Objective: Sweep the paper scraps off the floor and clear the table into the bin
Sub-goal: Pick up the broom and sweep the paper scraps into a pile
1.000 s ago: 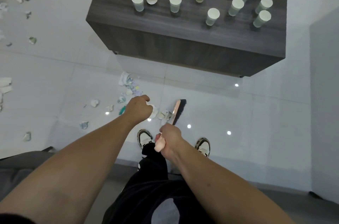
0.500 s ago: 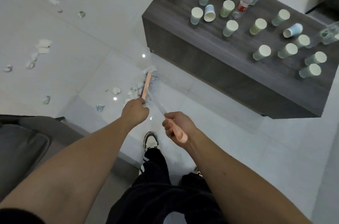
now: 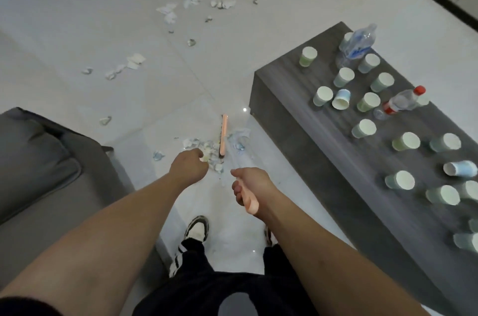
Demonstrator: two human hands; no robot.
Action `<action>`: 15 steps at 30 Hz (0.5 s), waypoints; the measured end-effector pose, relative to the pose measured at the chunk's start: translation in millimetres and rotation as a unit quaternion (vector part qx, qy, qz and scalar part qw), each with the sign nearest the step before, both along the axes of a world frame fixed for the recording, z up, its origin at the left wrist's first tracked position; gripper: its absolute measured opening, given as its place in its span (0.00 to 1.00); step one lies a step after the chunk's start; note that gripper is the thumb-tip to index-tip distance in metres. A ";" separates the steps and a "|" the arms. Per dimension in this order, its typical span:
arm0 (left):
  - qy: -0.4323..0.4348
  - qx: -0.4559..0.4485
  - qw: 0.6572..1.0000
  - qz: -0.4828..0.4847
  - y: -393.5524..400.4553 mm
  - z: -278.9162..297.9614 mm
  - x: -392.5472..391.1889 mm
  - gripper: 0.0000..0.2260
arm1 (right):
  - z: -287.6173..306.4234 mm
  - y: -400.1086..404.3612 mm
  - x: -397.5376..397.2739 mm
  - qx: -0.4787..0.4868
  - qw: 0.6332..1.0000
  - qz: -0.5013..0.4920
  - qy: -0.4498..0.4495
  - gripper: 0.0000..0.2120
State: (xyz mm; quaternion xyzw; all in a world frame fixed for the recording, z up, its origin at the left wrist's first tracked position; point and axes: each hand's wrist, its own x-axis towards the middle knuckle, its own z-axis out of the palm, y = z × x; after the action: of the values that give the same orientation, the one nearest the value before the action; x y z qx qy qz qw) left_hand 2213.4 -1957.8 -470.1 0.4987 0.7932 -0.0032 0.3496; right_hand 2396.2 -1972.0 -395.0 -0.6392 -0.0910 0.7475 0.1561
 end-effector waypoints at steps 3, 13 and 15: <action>0.006 0.015 0.999 0.052 -16.5 5.0 29.5 0.21 | -2.2 14.0 37.2 -0.001 0.997 0.073 0.011 0.03; 0.015 -0.014 0.975 0.222 -131.7 18.8 111.5 0.22 | 6.8 -17.2 100.6 -0.015 0.957 0.289 0.028 0.03; 0.021 -0.013 0.965 0.261 -160.7 20.7 120.8 0.22 | 5.3 -37.8 102.0 -0.015 0.942 0.335 0.030 0.04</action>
State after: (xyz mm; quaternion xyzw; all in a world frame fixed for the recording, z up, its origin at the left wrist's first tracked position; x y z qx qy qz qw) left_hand 2334.3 -2118.5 -449.5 0.2695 0.9030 0.0669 0.3279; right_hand 2498.2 -2009.8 -389.6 -0.5513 -0.2840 0.7767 -0.1101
